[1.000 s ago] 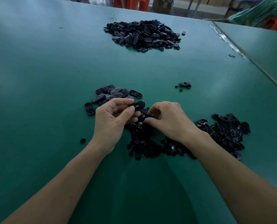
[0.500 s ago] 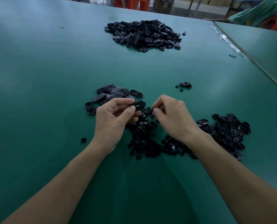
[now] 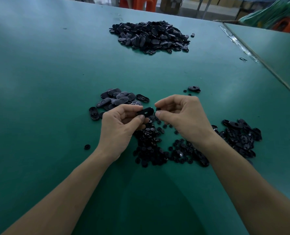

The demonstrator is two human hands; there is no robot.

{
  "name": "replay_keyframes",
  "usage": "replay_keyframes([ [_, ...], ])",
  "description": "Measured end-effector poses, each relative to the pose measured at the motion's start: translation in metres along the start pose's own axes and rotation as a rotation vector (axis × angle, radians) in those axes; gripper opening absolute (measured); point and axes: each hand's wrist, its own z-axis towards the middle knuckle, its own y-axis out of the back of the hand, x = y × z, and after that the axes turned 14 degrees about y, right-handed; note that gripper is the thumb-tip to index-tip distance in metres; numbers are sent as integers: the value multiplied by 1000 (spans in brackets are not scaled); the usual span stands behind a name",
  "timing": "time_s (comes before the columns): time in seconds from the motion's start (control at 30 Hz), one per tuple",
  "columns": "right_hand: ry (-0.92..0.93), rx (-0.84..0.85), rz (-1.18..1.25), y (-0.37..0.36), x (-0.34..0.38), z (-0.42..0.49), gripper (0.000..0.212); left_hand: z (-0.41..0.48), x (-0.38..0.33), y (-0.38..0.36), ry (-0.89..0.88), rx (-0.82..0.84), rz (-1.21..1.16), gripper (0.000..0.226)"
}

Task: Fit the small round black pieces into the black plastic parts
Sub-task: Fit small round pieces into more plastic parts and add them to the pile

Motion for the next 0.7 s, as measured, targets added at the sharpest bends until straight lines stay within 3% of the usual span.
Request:
replay_keyframes([
  [0.1, -28, 0, 30, -2, 0, -2, 20, 0, 0, 0, 2, 6, 1, 19],
  [0.3, -14, 37, -8, -8, -1, -4, 9, -1, 0, 0, -5, 12, 12, 21],
  [0.6, 70, 52, -195, -14, 1, -3, 19, 0, -1, 1, 16, 18, 40, 28],
  [0.7, 72, 39, -235, -16, 2, -3, 13, -1, -2, 0, 26, 24, 42, 27],
])
